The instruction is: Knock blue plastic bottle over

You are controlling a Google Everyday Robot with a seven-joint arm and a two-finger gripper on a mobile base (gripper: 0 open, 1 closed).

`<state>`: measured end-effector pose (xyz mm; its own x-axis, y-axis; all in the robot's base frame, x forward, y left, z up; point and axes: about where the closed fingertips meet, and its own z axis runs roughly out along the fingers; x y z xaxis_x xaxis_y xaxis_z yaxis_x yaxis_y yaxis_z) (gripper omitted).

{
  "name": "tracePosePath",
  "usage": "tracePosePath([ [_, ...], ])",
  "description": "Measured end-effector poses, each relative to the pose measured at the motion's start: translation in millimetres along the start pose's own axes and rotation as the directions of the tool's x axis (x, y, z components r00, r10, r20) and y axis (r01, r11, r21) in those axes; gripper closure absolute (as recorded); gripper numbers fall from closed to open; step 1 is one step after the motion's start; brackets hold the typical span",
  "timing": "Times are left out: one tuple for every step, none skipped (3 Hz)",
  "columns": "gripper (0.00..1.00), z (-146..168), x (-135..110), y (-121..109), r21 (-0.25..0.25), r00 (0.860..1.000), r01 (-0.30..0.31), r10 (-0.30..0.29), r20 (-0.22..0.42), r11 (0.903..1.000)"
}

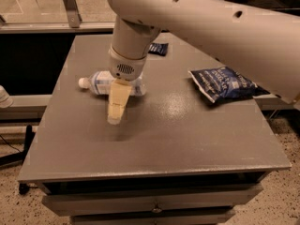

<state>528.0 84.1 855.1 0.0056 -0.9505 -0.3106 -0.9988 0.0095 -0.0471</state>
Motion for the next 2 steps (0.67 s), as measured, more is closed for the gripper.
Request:
tracePosePath([
  [0.00, 0.2, -4.9, 2.2, 0.008, 0.999, -0.007, 0.007, 0.035, 0.9999],
  [0.00, -3.7, -8.0, 3.8, 0.025, 0.996, -0.024, 0.022, 0.086, 0.9994],
])
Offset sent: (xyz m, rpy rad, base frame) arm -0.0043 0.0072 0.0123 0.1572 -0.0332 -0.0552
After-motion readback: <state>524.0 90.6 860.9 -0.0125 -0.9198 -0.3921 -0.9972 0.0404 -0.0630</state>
